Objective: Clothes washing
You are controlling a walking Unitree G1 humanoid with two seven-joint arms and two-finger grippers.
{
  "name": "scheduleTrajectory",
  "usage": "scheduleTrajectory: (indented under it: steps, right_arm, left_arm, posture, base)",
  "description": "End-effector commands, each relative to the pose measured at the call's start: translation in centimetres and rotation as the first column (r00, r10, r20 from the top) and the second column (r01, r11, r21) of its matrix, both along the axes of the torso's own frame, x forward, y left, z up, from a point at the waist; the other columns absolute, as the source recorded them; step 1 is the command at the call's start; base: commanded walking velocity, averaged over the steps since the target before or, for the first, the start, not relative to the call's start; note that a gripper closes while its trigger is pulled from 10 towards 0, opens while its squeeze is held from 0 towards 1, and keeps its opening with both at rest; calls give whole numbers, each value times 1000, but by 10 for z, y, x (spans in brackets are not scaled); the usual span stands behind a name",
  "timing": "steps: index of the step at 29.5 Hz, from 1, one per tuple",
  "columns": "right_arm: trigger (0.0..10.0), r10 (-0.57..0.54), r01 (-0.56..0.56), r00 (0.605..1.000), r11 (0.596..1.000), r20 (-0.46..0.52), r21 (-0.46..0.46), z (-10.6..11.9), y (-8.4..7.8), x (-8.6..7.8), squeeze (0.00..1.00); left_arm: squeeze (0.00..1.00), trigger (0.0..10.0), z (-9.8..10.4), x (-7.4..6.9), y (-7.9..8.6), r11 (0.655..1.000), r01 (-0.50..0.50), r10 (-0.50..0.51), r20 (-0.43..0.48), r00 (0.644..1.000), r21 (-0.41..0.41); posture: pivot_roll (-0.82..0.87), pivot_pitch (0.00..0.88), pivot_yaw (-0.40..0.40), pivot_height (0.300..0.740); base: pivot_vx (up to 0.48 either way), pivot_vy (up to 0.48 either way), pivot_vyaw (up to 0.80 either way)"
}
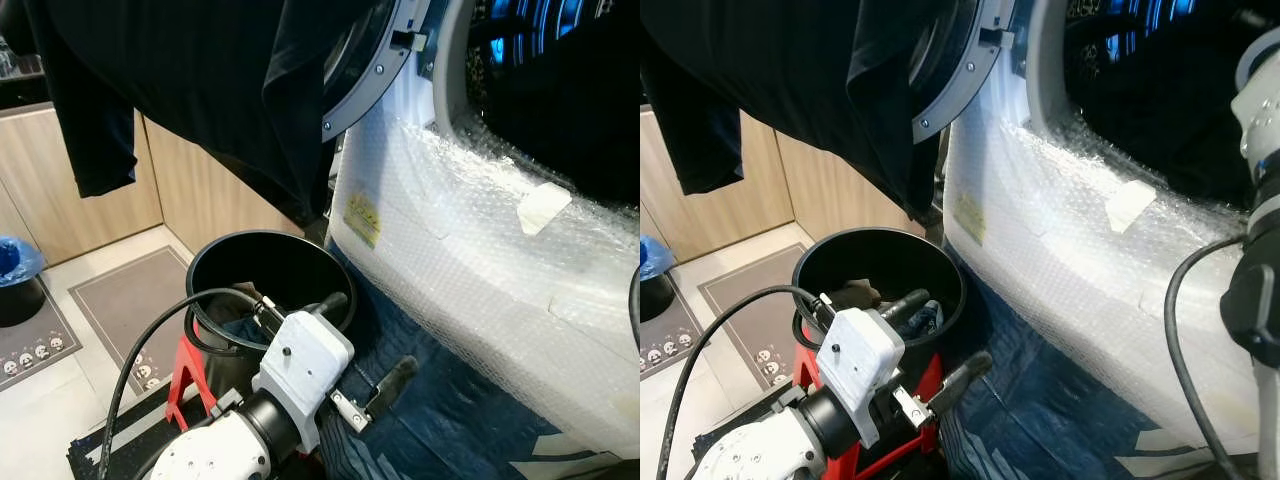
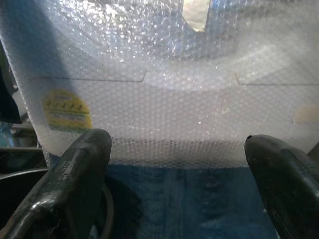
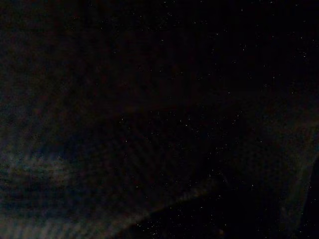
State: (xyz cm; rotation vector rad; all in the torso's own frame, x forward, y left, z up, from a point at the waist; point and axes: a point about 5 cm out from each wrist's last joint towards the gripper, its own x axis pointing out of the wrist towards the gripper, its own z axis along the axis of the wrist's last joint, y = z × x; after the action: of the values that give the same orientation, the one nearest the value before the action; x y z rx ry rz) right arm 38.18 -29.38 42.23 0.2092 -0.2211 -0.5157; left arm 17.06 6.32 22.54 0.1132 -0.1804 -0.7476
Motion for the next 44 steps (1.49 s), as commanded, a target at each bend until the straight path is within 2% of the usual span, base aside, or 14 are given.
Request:
scheduleTrajectory:
  steps: [1, 3, 7, 10, 12, 13, 15, 19, 22, 23, 24, 26, 31, 44]
  right_arm:
    - [10000, -33, 33, 999, 999, 19, -41, 13, -1, -5, 0]
    - [10000, -20, 9, 996, 992, -85, -129, 2, 14, 4, 0]
    - [10000, 2, -59, 973, 969, -232, -240, -15, 32, 15, 0]
    - [10000, 2, -73, 963, 964, -269, -254, -19, 33, 16, 0]
    - [10000, -15, -86, 957, 940, -290, -331, -18, 34, 16, 0]
    - [10000, -15, -86, 957, 940, -290, -331, -18, 34, 16, 0]
    - [10000, 11, -145, 943, 913, -331, -382, -20, 41, 19, 0]
    - [10000, 24, -162, 938, 912, -346, -378, -22, 43, 20, 0]
    - [10000, 73, -190, 926, 938, -371, -289, -28, 45, 20, 0]
    - [10000, 73, -188, 924, 942, -376, -279, -29, 44, 20, 345]
    - [10000, 84, -191, 920, 948, -383, -253, -31, 44, 20, 1000]
    - [10000, 107, -201, 916, 956, -386, -212, -33, 45, 20, 1000]
    - [10000, 89, -194, 920, 950, -381, -247, -30, 43, 20, 1000]
    - [10000, 99, -190, 926, 956, -364, -224, -24, 38, 16, 1000]
  left_arm:
    - [0, 10000, 3, -4, -3, 1000, 17, -17, 1, 1000, -16]
    - [0, 10000, 3, -4, -3, 1000, 12, -12, -3, 1000, -20]
    - [0, 10000, 4, -5, -4, 1000, 5, -5, -11, 1000, -23]
    - [0, 10000, 4, -5, -5, 1000, 5, -6, -13, 1000, -22]
    - [0, 10000, 4, -5, -5, 1000, 7, -7, -15, 1000, -22]
    - [0, 10000, 4, -5, -5, 1000, 7, -7, -15, 1000, -22]
    - [0, 10000, 4, -5, -4, 1000, 8, -8, -16, 1000, -21]
    - [0, 10000, 4, -4, -4, 1000, 8, -9, -16, 1000, -22]
    - [0, 10000, 4, -4, -5, 1000, 6, -6, -19, 1000, -23]
    - [0, 10000, 4, -4, -5, 1000, 3, -3, -21, 1000, -22]
    - [0, 10000, 4, -5, -4, 1000, -4, 4, -24, 1000, -19]
    - [0, 10000, 4, -4, -3, 1000, -12, 11, -26, 1000, -17]
    - [0, 10000, 3, -4, -2, 1000, -27, 27, -33, 999, -14]
    - [0, 10000, 5, 2, 0, 999, -39, 39, -20, 999, -7]
  posture:
    - [95, 131, -212, 740]
    - [95, 133, -213, 740]
    - [92, 136, -210, 740]
    - [91, 137, -208, 740]
    - [85, 139, -205, 740]
    - [85, 139, -205, 740]
    - [80, 139, -203, 740]
    - [79, 142, -202, 740]
    - [85, 154, -203, 740]
    - [86, 155, -203, 740]
    - [91, 161, -205, 740]
    - [93, 165, -205, 740]
    - [96, 178, -205, 740]
    - [89, 165, -196, 740]
  base:
    - [0, 0, 0]
    - [0, 0, 0]
    - [0, 0, 0]
    - [0, 0, 0]
    - [0, 0, 0]
    - [0, 0, 0]
    - [0, 0, 0]
    - [0, 0, 0]
    - [0, 0, 0]
    - [0, 0, 0]
    - [0, 0, 0]
    - [0, 0, 0]
    - [0, 0, 0]
    - [0, 0, 0]
